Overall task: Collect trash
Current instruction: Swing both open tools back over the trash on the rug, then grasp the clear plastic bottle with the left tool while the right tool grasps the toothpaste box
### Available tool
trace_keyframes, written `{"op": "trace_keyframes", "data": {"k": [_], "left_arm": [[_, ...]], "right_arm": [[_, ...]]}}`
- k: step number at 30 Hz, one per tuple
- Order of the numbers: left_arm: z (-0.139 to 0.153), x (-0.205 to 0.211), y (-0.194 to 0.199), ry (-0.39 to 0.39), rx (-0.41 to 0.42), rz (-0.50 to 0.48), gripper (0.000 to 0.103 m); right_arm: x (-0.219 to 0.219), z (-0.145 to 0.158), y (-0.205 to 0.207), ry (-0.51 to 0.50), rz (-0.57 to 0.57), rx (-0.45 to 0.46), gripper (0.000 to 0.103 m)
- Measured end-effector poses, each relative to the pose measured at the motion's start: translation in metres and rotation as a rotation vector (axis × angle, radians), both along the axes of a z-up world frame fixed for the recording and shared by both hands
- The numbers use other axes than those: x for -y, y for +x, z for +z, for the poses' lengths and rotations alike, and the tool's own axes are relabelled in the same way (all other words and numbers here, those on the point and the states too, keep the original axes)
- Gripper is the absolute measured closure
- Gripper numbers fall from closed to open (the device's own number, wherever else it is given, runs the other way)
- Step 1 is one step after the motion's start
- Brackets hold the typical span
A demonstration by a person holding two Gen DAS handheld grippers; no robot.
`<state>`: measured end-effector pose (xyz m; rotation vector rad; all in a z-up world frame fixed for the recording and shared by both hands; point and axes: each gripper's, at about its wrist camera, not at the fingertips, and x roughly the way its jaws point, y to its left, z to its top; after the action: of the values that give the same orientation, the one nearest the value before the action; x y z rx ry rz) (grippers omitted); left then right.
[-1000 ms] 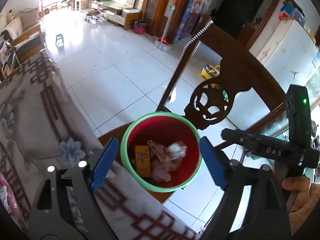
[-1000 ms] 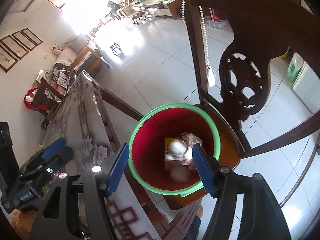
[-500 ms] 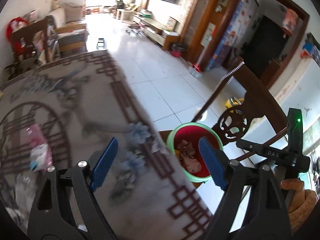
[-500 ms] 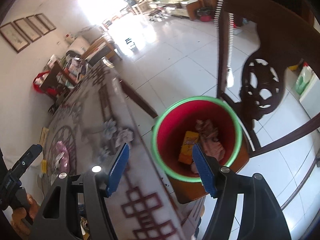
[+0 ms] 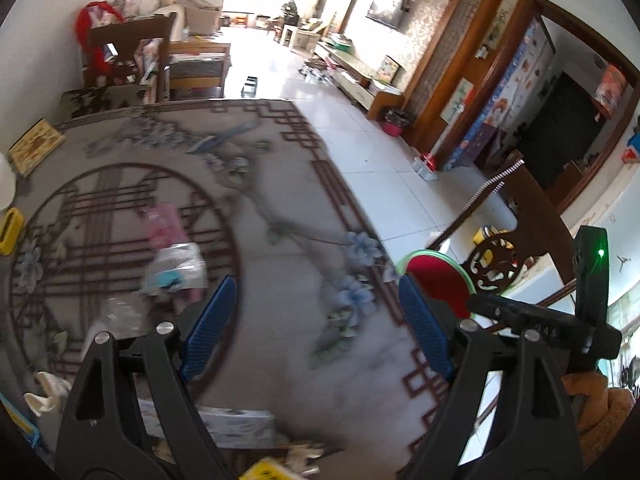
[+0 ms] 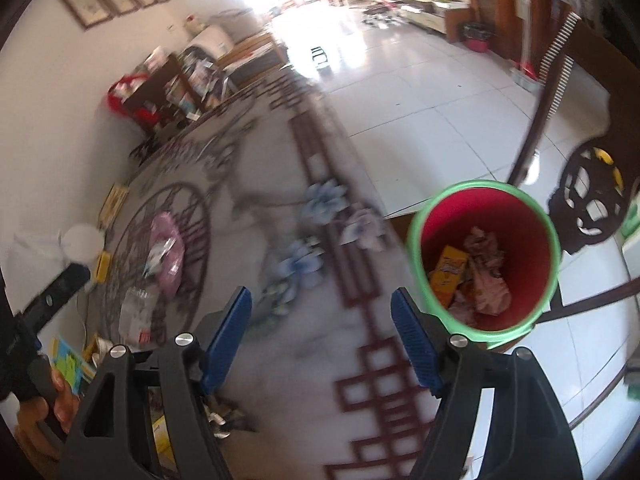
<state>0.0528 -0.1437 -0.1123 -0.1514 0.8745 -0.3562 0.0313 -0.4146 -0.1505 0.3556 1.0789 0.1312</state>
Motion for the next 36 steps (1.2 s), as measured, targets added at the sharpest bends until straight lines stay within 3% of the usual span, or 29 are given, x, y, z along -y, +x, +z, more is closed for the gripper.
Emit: {"op": "trace_keyframes", "data": {"k": [16,19,22,25,31,33,35,36], "left_arm": [[-0.016,-0.176,-0.006,0.023,-0.055,0.236,0.022],[-0.02,-0.192,-0.01,0.028,-0.061,0.249,0.022],[-0.023,-0.207,-0.011,0.031,-0.067,0.256,0.022],[-0.028,-0.221,-0.013,0.039,-0.074,0.271,0.022],[-0.038,-0.247,-0.016,0.03,-0.103,0.303,0.022],[-0.042,-0.254,-0.016,0.029,-0.117,0.309,0.021],[-0.046,-0.256,-0.016,0.034,-0.129,0.31,0.021],[-0.047,-0.256,-0.016,0.035,-0.135,0.309,0.021]], "right_arm": [[-0.197,-0.023,-0.005,-0.096,0.391,-0.067,0.033],[-0.232,-0.032,-0.008,-0.144,0.505,-0.086,0.033],[-0.274,-0.048,-0.009,-0.263,0.693,-0.105,0.032],[-0.301,-0.064,-0.006,-0.361,0.823,-0.133,0.025],[-0.332,-0.102,-0.003,-0.456,0.95,-0.21,0.025],[-0.337,-0.116,-0.004,-0.482,0.965,-0.238,0.028],[-0.338,-0.125,-0.006,-0.483,0.963,-0.248,0.047],[-0.336,-0.127,-0.007,-0.482,0.957,-0.246,0.049]]}}
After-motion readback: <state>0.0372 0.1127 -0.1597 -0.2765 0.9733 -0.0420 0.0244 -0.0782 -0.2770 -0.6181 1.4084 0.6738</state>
